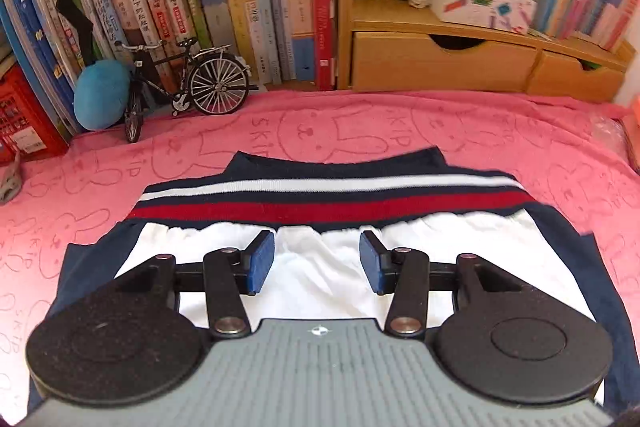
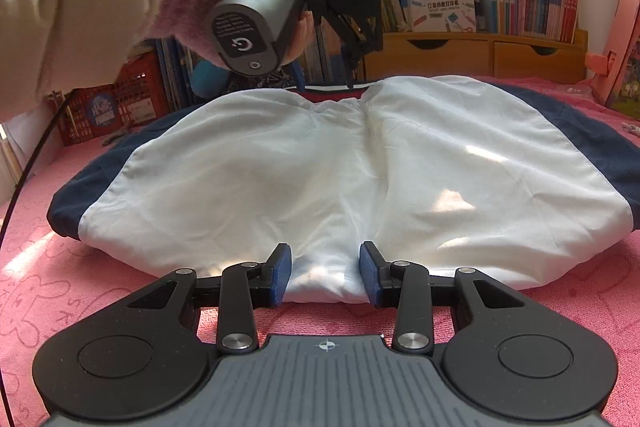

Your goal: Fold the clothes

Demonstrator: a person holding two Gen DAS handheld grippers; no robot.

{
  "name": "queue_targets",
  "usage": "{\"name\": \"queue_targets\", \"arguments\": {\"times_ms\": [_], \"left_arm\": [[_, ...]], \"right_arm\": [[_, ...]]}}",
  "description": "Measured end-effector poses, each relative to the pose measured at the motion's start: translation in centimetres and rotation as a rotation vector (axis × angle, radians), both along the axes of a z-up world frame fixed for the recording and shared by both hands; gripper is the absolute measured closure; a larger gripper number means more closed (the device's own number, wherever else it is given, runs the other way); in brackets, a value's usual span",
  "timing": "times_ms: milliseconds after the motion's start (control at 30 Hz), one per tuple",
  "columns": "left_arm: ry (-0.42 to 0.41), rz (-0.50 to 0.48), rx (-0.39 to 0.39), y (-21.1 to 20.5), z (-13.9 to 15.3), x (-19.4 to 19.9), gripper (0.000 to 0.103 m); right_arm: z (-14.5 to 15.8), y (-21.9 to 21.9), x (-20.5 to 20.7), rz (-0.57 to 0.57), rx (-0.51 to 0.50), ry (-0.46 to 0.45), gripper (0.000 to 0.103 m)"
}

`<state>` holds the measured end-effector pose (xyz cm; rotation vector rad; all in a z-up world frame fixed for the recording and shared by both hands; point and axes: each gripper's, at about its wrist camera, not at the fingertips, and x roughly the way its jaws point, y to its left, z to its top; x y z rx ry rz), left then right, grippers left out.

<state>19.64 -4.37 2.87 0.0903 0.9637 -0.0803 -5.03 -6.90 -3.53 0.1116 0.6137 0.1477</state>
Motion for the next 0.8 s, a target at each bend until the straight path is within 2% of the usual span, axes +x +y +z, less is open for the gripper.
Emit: {"name": "queue_targets", "arguments": {"times_ms": [100,267,400,467,500,533,600,700,800], "left_arm": [[0.015,-0.104,0.015,-0.4,0.9,-4.2,0.058],[0.133,-0.205,-0.007,-0.8,-0.3,-9.3,0.058],[0.235,-0.218,-0.042,-0.4,-1.8,-10.6,0.058],[0.241,-0.209,-0.021,-0.4,-2.2,-10.4,0.058],[0.246,-0.203,-0.016,-0.3,-2.5,-10.3,0.058],[0.253,-0.196,-0.013,-0.2,-2.7,-10.2,0.058],[0.262,-0.188,-0.013,0.0,-3.1,-10.1,0.058],[0.265,-0.202,-0.030,-0.1,-3.0,-10.3,0.058],[0.276,-0.209,-0.024,-0.5,-3.2,-10.4,0.058]], "right_arm": [[0.0,0.0,0.0,0.000,0.001,0.000,0.064],[0.0,0.0,0.1,0.008,0.000,-0.002,0.059],[0.1,0.2,0.3,0.025,-0.005,0.002,0.036],[0.1,0.5,0.5,0.040,-0.013,0.006,0.032],[0.1,0.4,0.5,0.038,-0.013,0.005,0.034],[0.1,0.2,0.4,0.012,-0.005,0.000,0.048],[0.0,-0.5,0.3,-0.032,0.017,-0.005,0.066],[0.0,-0.9,0.4,-0.025,0.044,-0.003,0.067],[0.0,-0.4,0.5,-0.019,0.003,-0.003,0.065]]}}
